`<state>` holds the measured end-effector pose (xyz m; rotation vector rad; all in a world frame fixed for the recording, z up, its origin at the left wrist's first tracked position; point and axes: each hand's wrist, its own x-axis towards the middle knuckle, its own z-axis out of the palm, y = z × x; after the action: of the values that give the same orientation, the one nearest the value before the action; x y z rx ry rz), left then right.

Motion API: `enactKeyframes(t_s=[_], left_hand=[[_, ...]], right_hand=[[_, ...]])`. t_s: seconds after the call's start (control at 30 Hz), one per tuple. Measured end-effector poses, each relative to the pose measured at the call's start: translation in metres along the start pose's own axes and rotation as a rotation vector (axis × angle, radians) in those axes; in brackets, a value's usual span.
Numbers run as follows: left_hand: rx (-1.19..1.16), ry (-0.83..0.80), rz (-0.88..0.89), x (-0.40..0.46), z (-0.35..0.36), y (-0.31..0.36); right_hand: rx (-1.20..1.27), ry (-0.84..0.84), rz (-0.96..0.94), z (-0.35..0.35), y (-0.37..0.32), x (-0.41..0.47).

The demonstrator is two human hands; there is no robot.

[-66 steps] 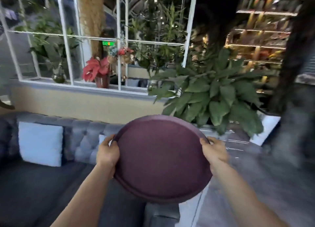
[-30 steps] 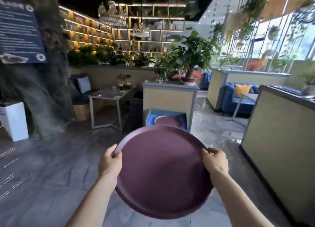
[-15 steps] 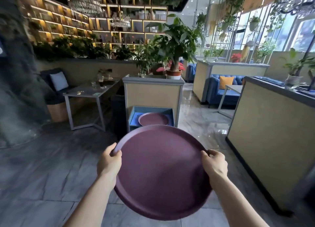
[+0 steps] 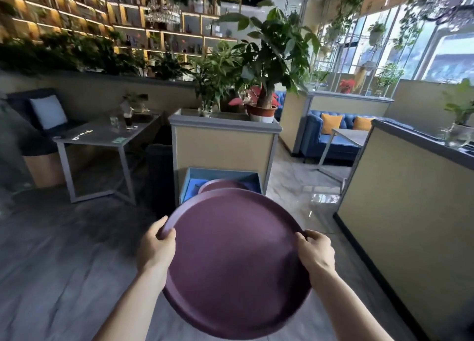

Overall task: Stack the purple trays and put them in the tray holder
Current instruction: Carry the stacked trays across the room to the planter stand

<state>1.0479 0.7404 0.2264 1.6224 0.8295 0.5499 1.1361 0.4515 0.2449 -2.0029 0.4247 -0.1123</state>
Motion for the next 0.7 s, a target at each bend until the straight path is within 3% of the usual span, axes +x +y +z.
enactKeyframes(t_s=[0.43, 0.7], left_hand=[[0.046, -0.008, -0.021, 0.170, 0.089, 0.006], [0.071, 0.032, -0.022, 0.288, 0.195, 0.018]], right_hand=[[-0.048, 0.023, 0.049, 0.121, -0.050, 0.137], [-0.036, -0.007, 0.061, 0.204, -0.069, 0.290]])
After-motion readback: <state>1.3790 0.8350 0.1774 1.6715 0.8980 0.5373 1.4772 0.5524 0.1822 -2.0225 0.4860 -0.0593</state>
